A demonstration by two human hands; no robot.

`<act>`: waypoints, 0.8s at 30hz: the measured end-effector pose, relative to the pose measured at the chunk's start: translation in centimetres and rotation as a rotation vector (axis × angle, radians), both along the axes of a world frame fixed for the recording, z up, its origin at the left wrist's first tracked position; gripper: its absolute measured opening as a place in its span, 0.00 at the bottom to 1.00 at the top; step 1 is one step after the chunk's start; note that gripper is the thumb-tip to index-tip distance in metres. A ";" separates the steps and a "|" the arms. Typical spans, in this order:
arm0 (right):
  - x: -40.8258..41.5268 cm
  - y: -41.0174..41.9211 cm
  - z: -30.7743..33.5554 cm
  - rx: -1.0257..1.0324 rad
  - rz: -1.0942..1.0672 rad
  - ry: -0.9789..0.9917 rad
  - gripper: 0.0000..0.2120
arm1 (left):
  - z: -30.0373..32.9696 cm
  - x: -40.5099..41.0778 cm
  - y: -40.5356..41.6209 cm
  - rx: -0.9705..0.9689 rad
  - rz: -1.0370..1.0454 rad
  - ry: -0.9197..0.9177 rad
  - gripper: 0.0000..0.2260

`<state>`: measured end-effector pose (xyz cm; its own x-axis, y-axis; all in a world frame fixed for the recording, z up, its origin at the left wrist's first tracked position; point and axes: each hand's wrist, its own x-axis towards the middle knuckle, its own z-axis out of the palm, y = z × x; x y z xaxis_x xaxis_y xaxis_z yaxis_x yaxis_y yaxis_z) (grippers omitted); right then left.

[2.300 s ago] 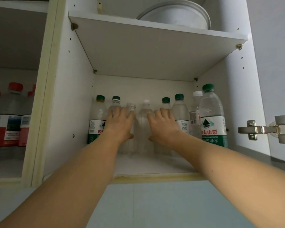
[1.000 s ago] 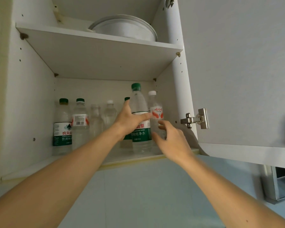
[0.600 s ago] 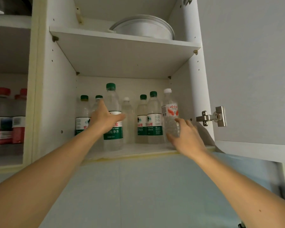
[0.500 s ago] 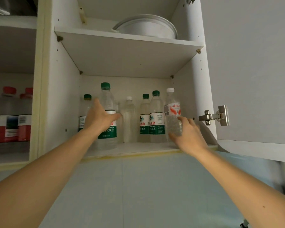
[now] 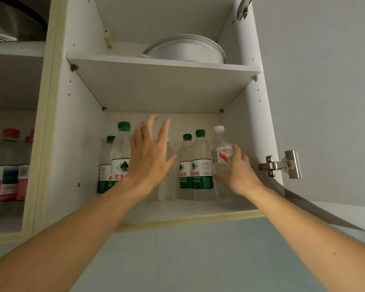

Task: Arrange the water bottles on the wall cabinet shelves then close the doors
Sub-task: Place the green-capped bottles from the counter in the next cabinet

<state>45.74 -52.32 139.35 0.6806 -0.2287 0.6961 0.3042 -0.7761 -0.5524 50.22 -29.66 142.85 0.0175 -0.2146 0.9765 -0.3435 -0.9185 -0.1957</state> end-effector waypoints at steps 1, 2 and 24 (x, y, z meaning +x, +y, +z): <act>0.4 0.1 0.2 0.006 -0.004 0.008 0.51 | 0.1 0.3 -1.1 0.076 -0.026 0.036 0.44; 0.7 0.3 0.4 0.014 -0.007 0.017 0.52 | 0.2 0.8 -2.1 0.130 -0.049 0.102 0.45; 3.9 -1.5 -1.3 0.091 -0.200 -0.060 0.37 | 0.7 12.0 -10.1 0.325 -0.145 0.600 0.49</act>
